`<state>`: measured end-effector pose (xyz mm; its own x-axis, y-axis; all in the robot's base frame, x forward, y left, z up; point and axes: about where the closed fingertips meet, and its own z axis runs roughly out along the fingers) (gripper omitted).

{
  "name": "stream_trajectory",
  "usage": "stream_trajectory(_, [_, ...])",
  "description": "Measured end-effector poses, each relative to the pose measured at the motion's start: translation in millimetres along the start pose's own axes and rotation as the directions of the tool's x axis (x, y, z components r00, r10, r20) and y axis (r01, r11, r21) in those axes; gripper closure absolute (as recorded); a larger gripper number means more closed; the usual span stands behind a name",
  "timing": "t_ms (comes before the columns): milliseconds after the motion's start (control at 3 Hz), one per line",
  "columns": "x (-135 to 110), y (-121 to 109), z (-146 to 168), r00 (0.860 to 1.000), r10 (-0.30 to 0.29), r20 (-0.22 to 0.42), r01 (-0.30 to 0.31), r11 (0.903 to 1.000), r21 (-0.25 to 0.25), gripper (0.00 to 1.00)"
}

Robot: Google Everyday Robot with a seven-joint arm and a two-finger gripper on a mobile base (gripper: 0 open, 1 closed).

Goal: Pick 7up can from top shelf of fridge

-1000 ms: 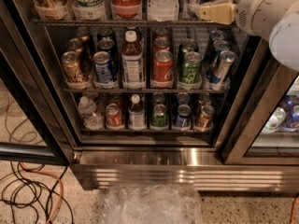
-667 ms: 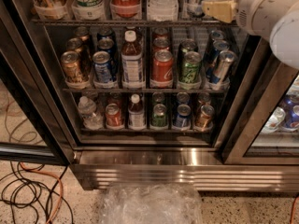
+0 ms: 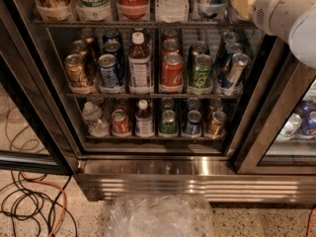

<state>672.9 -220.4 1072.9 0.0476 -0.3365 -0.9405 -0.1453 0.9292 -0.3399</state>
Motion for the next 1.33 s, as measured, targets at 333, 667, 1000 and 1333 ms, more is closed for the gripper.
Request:
stream_trajectory(333, [-2,-7,8,1.0,0.002,0.011,-0.002,0.9998,0.022,0.91])
stream_trajectory(667, [-4,-11,16,1.0,0.0,0.019,-0.001,0.9992,0.039,1.0])
stream_trajectory(1000, [-5,-11,22,1.0,-0.001,0.022,0.0,0.999,0.045,1.0])
stream_trajectory(1333, [-2,-14,25,1.0,0.001,0.016,-0.002,0.9985,0.054,1.0])
